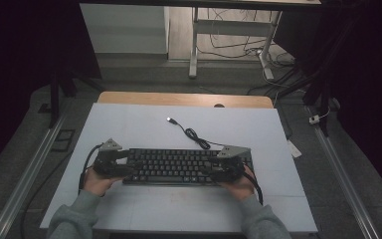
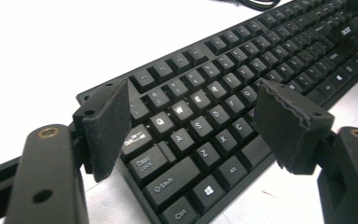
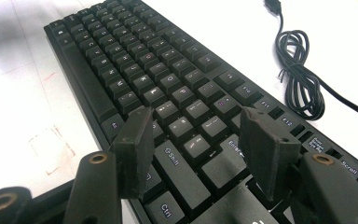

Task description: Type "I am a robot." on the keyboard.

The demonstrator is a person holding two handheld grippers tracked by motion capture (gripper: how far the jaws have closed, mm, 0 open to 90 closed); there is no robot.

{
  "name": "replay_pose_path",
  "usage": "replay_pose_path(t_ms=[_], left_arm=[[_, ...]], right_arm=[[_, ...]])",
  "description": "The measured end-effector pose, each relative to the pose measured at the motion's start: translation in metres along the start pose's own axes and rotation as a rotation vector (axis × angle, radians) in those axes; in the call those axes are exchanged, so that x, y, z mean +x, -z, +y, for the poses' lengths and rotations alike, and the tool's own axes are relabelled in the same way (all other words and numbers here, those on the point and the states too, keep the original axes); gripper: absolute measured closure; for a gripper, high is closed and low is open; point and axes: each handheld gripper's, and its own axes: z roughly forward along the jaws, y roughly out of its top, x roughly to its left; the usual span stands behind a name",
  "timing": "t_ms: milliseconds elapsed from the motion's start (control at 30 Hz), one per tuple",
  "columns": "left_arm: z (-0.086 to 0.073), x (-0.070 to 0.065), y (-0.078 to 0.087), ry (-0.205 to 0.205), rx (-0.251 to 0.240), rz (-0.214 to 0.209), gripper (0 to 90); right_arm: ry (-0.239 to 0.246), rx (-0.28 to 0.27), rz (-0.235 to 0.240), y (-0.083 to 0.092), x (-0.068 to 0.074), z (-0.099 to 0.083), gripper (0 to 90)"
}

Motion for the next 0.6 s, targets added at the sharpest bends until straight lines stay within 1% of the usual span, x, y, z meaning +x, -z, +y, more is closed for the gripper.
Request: replay_pose_path(t_ms=[67,133,233,367,600], left_arm=[[-0.0004,0.0018,0.0004,-0.001,0.002,0.007,28.9],[-0.0012,0.0037,0.0006,-0.006,0.0,0.018,32.2],[-0.0022,0.0061,0.0011,-0.008,0.005,0.012,39.4],[-0.0032,0.0073,0.0005,-0.014,0.012,0.021,48.5],[-0.0044,0.0076,-0.0015,-0.027,0.027,0.024,60.9]], right_arm=[[0.001,0.002,0.0,-0.0003,0.0,-0.0001,45.9],[0.001,0.004,0.002,-0.0006,0.0,-0.0001,45.9],[0.001,0.006,0.001,-0.0008,-0.0002,-0.0002,45.9],[0.002,0.008,0.002,-0.0009,-0.0002,-0.0003,45.8],[0.002,0.01,0.002,-0.0011,-0.0002,-0.0003,45.8]])
